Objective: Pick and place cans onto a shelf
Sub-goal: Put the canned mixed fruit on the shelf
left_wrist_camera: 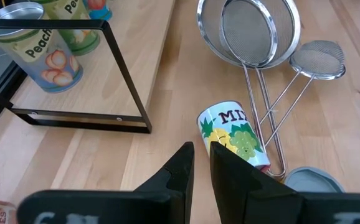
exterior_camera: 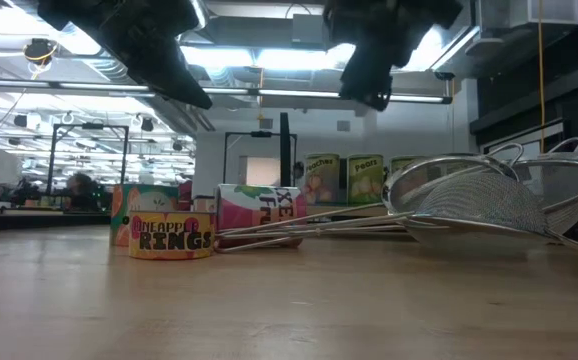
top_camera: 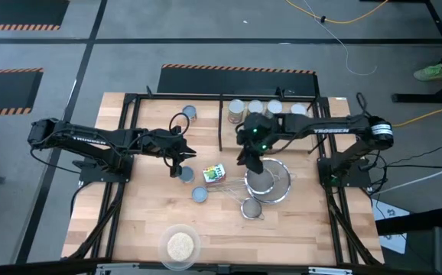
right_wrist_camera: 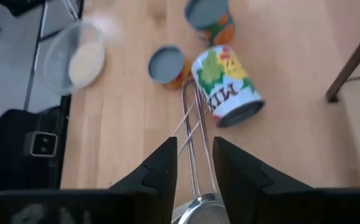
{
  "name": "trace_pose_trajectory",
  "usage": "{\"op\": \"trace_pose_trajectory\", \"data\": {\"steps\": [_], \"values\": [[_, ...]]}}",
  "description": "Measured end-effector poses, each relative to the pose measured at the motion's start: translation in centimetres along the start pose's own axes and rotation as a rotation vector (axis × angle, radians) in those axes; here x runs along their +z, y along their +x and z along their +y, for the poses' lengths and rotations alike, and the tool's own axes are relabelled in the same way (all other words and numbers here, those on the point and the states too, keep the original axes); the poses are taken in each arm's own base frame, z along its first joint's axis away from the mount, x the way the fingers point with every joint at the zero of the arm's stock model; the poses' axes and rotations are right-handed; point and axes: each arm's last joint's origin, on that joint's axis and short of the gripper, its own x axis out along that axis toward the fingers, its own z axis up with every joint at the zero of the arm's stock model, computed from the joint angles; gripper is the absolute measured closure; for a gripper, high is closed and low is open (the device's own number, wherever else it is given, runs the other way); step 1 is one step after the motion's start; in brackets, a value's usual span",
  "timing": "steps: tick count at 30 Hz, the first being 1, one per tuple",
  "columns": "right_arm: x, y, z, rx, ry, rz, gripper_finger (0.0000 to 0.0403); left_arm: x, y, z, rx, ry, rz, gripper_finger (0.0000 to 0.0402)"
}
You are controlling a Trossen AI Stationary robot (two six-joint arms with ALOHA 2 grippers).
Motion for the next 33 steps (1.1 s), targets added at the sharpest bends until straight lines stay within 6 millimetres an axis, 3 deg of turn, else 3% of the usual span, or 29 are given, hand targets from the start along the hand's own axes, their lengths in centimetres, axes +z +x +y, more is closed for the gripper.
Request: {"op": "trace_pose_trajectory", "data": {"steps": [14, 23, 33], "values": [[-0.8, 6.8, -1.1, -0.037, -0.067, 0.106, 0.0295, 0.0, 0.0, 0.0, 0.0, 0.0, 0.0, 0.0357], [-2.7, 8.2, -3.9, 0.107, -0.036, 0.017, 0.0295, 0.0, 0.0, 0.0, 0.0, 0.0, 0.0, 0.0357], [-4.6, 9.3, -4.9, 0.121, -0.047, -0.064, 0.0295, 0.0, 0.0, 0.0, 0.001, 0.0, 0.0, 0.0357]]}}
